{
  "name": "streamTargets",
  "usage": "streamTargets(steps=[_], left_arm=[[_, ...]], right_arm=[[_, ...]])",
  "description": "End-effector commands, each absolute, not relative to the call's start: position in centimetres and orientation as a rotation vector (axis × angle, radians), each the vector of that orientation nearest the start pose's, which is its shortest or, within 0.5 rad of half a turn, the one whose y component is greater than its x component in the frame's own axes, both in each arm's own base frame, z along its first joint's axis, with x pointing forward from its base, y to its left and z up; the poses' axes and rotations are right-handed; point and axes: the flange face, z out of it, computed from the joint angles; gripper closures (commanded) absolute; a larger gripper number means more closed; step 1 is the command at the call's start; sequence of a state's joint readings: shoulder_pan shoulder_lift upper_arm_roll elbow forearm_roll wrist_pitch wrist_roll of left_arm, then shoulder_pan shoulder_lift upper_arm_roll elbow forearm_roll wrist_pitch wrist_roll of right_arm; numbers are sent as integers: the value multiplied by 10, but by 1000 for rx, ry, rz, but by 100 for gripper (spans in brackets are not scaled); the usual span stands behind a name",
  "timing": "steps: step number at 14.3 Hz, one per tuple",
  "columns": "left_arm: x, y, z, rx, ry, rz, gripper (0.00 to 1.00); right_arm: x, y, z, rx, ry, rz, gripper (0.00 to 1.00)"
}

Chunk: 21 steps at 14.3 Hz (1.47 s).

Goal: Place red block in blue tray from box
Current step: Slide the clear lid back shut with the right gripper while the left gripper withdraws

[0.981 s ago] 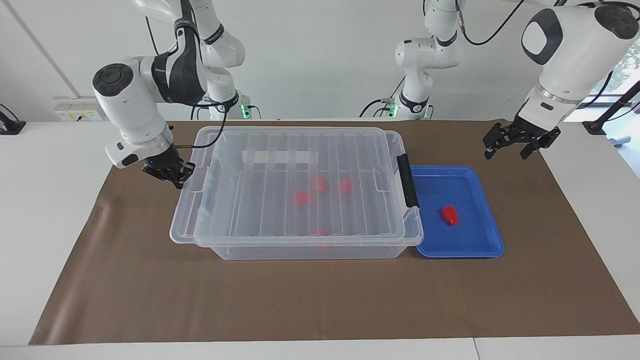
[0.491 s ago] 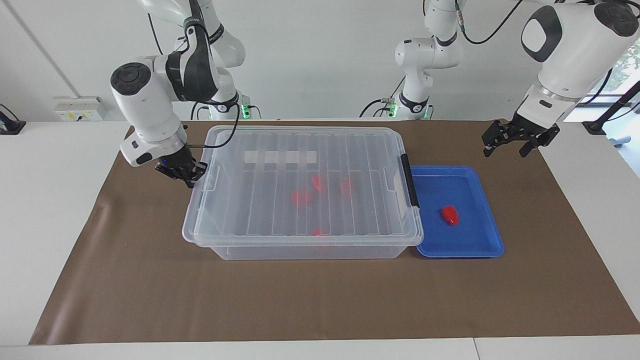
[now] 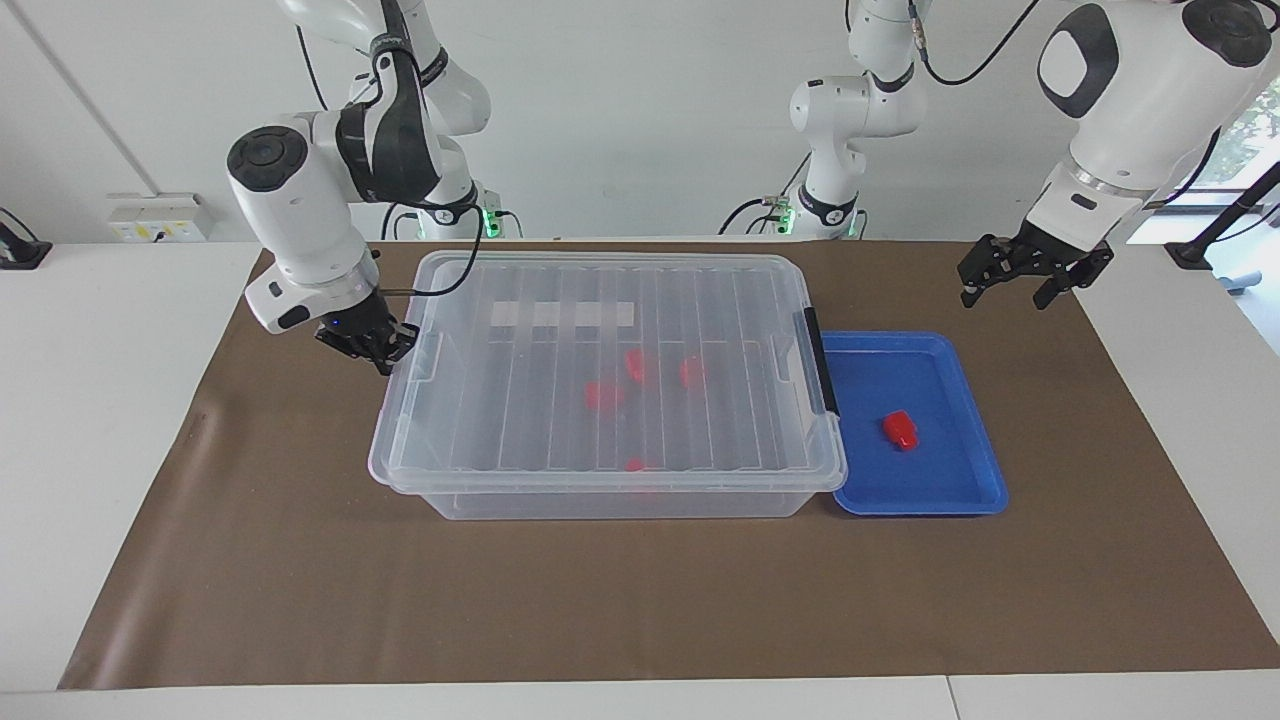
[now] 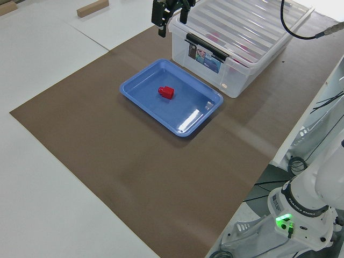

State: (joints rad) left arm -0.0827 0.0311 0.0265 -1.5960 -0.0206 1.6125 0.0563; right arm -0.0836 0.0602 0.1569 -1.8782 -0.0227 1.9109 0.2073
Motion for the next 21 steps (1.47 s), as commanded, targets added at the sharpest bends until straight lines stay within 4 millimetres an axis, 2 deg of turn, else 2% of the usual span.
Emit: streamTargets(steps=[1,3,4,5,6,7,10,13,15,16,21], left_arm=[[556,-37,610,-3159,203,46,0],[554,-39,609,-3151,213,68,0],[553,-37,610,-3135,212,84,0],[552,-36,610,-3129,211,101,0],[551,-36,610,-3129,211,106,0],[551,-36,610,-3129,209,106,0],[549,-33,616,-3136,200,82,0],[547,-39,618,-3135,202,68,0],[546,-48,618,-3135,224,70,0],[546,-47,619,-3135,219,68,0],[543,-45,624,-3139,217,51,0]], right_arm=[[573,33,499,-3157,226,69,100],[572,24,518,-3158,250,103,100],[571,11,531,-3157,286,121,100],[571,0,541,-3155,311,129,68],[568,-11,547,-3155,305,149,1],[565,-18,553,-3152,261,170,0],[560,-33,598,-3141,259,171,0],[554,-47,615,-3141,159,191,0],[552,-57,613,-3138,186,174,0],[551,-60,611,-3138,189,162,0],[550,-61,604,-3138,186,158,0]])
